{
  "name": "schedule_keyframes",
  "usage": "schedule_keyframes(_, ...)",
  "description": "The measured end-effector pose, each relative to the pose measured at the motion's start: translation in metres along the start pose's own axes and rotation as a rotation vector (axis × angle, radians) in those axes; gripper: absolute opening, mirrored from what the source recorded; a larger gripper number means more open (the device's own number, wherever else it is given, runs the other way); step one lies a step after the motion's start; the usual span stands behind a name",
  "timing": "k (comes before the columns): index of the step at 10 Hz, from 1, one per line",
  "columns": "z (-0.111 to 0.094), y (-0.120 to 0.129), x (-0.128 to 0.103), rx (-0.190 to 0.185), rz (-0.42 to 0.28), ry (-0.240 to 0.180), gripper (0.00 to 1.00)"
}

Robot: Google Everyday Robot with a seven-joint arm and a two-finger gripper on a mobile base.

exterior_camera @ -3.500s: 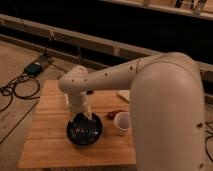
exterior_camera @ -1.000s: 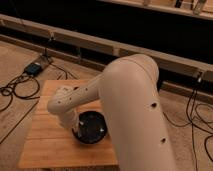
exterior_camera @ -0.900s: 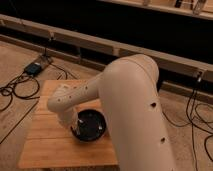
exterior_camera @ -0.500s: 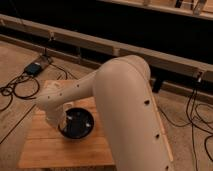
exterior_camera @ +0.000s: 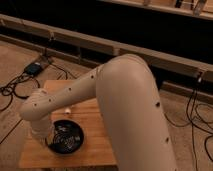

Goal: Drag the ceramic bowl in a circle

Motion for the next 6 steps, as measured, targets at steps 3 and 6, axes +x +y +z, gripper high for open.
schedule_keyframes(3, 0.005, -0.036, 0.038, -0.006, 0.122, 0.034, 0.0)
schedule_keyframes(6, 0.017, -0.103, 0.048, 0.008, 0.264, 0.034, 0.0)
